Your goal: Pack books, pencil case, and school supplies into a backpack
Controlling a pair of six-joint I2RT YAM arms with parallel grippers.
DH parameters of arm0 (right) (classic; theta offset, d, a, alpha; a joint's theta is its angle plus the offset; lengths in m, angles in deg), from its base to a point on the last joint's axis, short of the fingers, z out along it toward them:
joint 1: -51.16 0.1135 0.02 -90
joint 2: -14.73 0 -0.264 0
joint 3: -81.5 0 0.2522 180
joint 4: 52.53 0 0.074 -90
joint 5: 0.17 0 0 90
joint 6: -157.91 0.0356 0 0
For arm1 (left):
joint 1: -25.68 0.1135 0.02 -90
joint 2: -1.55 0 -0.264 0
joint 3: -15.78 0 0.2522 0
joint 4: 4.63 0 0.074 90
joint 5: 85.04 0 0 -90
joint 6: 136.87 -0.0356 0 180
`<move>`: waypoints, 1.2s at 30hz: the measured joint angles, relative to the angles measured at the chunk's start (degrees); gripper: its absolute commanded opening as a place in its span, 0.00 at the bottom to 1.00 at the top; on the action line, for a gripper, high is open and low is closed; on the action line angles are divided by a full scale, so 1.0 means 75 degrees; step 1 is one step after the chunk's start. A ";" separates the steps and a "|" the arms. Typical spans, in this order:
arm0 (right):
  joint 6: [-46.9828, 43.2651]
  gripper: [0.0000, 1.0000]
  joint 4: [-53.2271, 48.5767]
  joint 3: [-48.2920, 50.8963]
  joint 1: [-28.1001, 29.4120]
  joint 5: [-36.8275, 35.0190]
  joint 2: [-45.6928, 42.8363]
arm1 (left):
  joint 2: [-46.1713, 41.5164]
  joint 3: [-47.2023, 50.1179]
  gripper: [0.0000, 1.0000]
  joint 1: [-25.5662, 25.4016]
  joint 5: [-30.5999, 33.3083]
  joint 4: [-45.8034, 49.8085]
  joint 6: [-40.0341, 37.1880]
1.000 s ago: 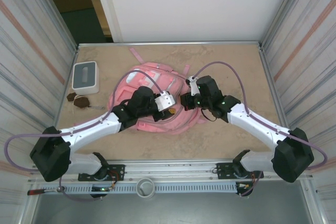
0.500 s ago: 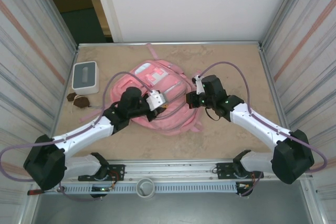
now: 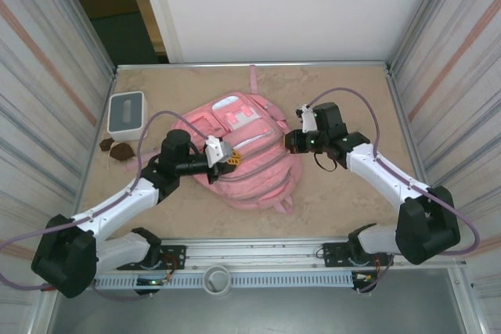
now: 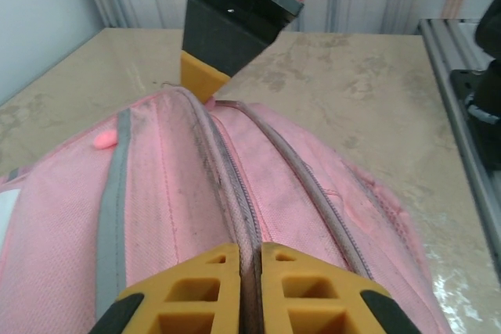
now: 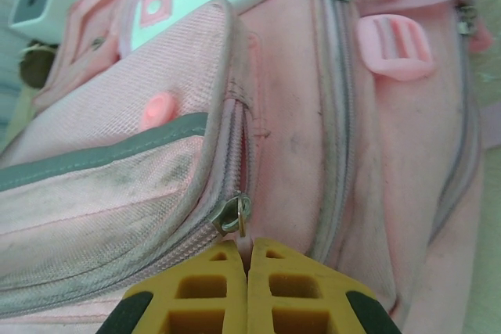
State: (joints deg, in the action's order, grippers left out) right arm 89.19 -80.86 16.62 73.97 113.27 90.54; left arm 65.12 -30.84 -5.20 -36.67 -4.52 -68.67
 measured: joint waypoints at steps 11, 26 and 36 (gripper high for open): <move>-0.0525 0.00 -0.0050 -0.0242 -0.0781 0.1746 0.1090 | 0.0487 -0.0283 0.00 0.0067 -0.0650 0.0213 -0.0265; -0.0210 0.00 0.0507 0.0102 -0.0498 0.1070 0.0487 | 0.0207 -0.1000 0.62 -0.0667 0.1448 0.0927 -0.0271; 0.0079 0.00 0.0516 0.0105 0.0038 0.0428 0.0050 | 0.1419 -0.2226 0.63 -0.2448 0.4080 0.1804 -0.0749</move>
State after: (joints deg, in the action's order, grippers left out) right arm 89.78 -76.99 17.41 74.25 116.49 90.91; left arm 75.77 -47.54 -23.56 -6.07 9.01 -74.29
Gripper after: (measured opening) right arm 0.041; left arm 0.647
